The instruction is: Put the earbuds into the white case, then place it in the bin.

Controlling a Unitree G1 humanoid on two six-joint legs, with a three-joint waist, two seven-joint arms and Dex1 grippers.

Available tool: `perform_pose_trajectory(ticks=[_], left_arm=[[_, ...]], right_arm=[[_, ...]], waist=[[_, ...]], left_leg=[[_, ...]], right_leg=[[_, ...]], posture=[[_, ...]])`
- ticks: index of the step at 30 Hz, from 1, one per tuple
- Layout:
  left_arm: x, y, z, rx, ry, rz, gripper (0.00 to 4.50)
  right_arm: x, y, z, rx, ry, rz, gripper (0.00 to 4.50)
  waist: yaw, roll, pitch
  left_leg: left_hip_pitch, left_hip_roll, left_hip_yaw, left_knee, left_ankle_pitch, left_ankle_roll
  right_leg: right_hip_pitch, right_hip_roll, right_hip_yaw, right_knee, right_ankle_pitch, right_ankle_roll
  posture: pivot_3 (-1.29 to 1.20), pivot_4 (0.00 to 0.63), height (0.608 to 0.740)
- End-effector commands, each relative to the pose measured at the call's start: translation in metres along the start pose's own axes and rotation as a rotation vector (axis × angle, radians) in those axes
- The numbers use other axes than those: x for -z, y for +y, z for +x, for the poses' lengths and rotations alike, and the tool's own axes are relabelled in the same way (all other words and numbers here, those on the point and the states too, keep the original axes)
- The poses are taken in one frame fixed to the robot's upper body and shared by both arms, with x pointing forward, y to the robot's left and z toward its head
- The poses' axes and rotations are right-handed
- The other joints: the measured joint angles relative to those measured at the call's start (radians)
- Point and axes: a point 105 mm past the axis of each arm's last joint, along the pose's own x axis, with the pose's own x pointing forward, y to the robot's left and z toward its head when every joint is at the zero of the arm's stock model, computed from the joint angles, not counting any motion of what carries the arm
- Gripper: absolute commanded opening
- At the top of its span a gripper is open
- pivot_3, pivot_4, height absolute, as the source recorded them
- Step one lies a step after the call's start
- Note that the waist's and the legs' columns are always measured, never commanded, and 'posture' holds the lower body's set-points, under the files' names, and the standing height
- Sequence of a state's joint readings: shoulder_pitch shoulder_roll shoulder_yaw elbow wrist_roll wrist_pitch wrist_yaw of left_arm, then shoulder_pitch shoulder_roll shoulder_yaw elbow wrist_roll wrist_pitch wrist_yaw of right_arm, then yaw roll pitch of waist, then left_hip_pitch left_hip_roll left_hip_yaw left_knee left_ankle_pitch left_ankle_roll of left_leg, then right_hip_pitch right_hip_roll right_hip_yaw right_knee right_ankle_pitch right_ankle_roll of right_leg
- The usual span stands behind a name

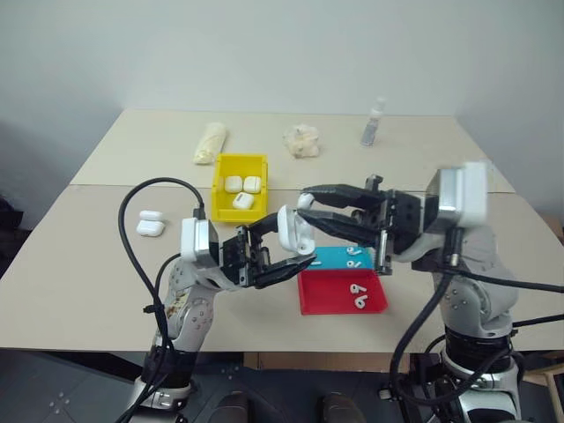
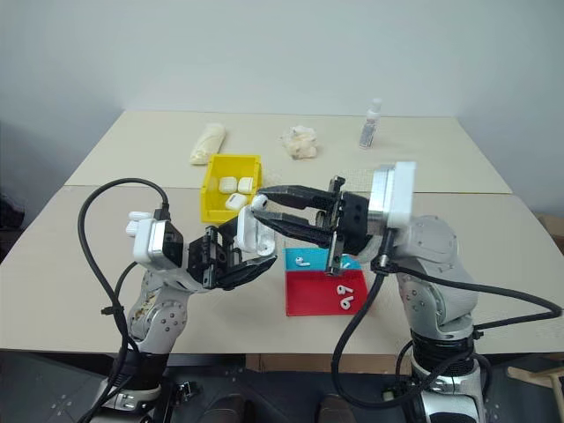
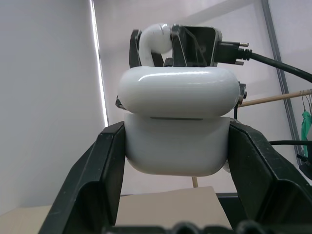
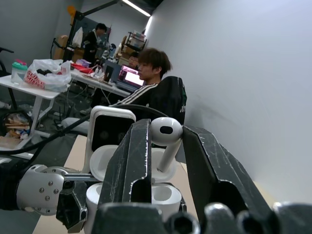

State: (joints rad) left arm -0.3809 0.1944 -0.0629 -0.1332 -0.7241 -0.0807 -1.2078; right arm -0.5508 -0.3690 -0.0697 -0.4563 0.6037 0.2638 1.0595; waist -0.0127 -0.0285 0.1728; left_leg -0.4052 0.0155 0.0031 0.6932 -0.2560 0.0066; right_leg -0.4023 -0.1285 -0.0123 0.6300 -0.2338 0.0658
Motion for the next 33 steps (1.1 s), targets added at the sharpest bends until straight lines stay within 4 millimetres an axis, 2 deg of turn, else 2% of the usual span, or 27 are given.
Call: perform_pose_trajectory(ticks=[1, 16, 19, 23, 30, 33], left_arm=[[-0.003, -0.001, 0.003, 0.015, -0.005, 0.016, 2.79], [-0.002, 0.000, 0.003, 0.008, 0.008, 0.025, 2.79], [-0.001, 0.000, 0.003, 0.009, 0.012, 0.027, 2.79], [-0.001, 0.000, 0.003, 0.008, 0.020, 0.029, 2.79], [0.002, 0.002, 0.000, -0.002, 0.041, 0.026, 2.79], [0.009, 0.004, -0.006, -0.018, 0.103, 0.034, 2.79]], right_arm=[[-0.002, 0.001, -0.001, -0.004, -0.001, -0.042, 1.17], [0.016, 0.006, -0.005, -0.012, 0.055, -0.039, 1.17], [0.020, 0.012, -0.004, -0.045, 0.076, -0.051, 1.81], [0.025, 0.013, -0.005, -0.053, 0.109, -0.084, 3.14], [0.027, 0.012, -0.009, -0.053, 0.128, -0.078, 3.14], [0.026, 0.008, -0.009, -0.026, 0.127, -0.082, 3.14]], waist=[[0.000, 0.000, 0.000], [0.001, 0.000, 0.000], [0.001, 0.000, 0.000], [0.000, 0.000, 0.000], [0.001, 0.000, 0.000], [0.001, 0.000, 0.000]], left_leg=[[0.000, 0.000, 0.000, 0.000, 0.000, 0.000], [0.000, 0.000, 0.000, 0.000, 0.000, 0.000], [0.000, 0.000, 0.000, 0.000, 0.000, 0.000], [0.000, 0.000, 0.000, 0.000, 0.000, 0.000], [0.000, 0.000, 0.000, 0.000, 0.000, 0.000], [0.000, 0.000, 0.000, 0.000, 0.000, 0.000]], right_leg=[[0.000, 0.000, 0.000, 0.000, 0.000, 0.000], [0.000, 0.000, 0.000, 0.000, 0.000, 0.000], [0.000, 0.000, 0.000, 0.000, 0.000, 0.000], [0.000, 0.000, 0.000, 0.000, 0.000, 0.000], [0.000, 0.000, 0.000, 0.000, 0.000, 0.000], [0.000, 0.000, 0.000, 0.000, 0.000, 0.000]], posture=[[0.00, 0.150, 0.740], [0.00, 0.150, 0.740], [0.00, 0.150, 0.740], [0.00, 0.150, 0.740], [0.00, 0.150, 0.740], [0.00, 0.150, 0.740]])
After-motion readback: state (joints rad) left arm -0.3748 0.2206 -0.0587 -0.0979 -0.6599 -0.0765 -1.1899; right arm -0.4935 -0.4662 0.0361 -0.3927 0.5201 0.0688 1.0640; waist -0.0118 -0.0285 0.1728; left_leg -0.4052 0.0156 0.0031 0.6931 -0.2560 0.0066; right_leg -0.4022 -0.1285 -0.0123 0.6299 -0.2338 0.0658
